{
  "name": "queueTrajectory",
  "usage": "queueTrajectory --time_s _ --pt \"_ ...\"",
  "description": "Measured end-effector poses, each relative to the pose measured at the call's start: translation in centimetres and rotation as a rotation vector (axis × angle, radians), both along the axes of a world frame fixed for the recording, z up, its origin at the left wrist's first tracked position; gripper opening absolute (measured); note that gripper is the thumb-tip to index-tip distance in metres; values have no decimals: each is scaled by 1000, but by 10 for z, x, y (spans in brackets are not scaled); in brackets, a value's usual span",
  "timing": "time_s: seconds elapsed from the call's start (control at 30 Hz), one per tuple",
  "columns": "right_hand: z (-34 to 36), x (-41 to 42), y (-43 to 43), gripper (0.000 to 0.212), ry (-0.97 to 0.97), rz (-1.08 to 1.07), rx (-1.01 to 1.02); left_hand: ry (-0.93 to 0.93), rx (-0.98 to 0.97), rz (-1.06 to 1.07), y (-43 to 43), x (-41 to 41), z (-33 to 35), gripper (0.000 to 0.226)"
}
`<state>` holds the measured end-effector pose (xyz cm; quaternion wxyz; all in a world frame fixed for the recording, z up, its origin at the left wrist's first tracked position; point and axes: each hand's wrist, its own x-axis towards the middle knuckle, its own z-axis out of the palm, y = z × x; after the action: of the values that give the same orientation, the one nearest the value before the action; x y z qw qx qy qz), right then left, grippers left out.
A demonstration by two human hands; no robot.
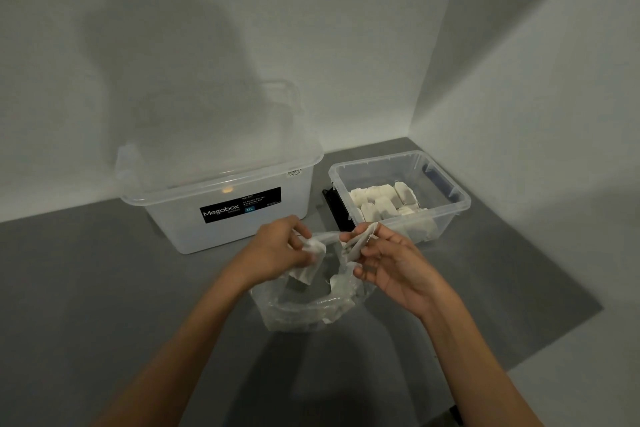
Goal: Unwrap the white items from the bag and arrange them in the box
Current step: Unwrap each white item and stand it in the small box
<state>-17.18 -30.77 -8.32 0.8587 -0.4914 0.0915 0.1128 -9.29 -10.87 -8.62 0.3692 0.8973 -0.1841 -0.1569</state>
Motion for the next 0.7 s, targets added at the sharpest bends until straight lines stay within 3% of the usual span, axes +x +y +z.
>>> queueTrajectory --time_s 0.07,0.17,0.27,0.43,0.7 --pt "0 0 1 15 14 -6 9 -8 -81 13 1 -1 9 22" --pt "3 1 4 12 47 -73 -35 10 -225 37 -2 -6 20 15" --pt "8 0 6 9 0 -135 -172 37 -347 74 -7 -10 27 28" --pt "22 2 3 7 -133 -235 -474 6 -404 64 -17 -11 35 31" --pt "56 20 -48 15 -209 -297 -686 -20 -424 63 -37 3 48 38"
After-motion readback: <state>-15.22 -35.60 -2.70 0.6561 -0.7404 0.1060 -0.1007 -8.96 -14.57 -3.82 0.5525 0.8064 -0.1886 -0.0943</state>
